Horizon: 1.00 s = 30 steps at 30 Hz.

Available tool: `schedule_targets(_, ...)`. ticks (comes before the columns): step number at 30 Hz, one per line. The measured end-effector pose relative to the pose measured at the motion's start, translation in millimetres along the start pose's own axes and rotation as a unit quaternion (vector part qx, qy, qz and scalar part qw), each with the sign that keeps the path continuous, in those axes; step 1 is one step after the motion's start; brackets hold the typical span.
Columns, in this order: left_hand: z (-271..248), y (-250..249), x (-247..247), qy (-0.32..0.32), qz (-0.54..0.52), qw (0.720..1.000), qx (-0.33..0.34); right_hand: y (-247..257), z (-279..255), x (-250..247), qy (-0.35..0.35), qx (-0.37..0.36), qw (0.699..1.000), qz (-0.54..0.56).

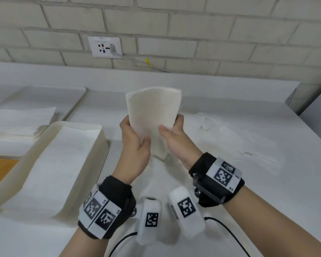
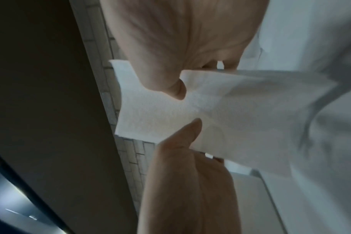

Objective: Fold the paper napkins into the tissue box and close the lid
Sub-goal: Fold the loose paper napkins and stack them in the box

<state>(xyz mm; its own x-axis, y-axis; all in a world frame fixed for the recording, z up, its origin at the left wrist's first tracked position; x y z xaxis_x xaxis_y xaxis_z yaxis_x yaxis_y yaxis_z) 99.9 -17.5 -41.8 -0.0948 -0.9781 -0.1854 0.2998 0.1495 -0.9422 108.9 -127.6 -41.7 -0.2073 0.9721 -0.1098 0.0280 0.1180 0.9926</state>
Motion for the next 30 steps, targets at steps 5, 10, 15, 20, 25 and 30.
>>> schedule_targets(5,-1,24,-2,0.015,0.015,0.997,-0.077,-5,6,6,-0.001,0.002,0.998,-0.065)
schedule_targets(10,0,18,-16,-0.028,0.008,0.997,-0.078,4,14,7,0.023,-0.007,0.999,-0.036)
schedule_targets(15,-14,10,-16,0.039,0.01,0.993,-0.112,-1,18,0,0.052,0.046,0.991,0.115)
schedule_targets(20,-35,13,-11,0.111,0.022,0.975,-0.193,11,31,-14,0.05,0.022,0.998,-0.023)
schedule_targets(25,-49,-6,-34,0.117,0.083,0.97,-0.196,40,47,-2,0.088,-0.047,0.976,-0.194)
schedule_targets(30,-63,-43,-99,0.028,0.112,0.978,-0.173,75,65,38,0.111,-0.139,0.951,-0.253)
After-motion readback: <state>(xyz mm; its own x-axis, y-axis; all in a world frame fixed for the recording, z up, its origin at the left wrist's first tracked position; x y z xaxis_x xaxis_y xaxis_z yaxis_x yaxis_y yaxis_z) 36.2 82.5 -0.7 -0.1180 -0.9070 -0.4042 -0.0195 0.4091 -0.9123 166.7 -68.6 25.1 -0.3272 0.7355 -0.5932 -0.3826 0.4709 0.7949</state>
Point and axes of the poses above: each hand's wrist, its own z-axis towards the middle knuckle, its own x-axis out of the palm, y = z × x, the point moved 10 cm from there along z, towards the middle knuckle, and after that the axes turned 6 degrees about y, right-handed, at the moved point
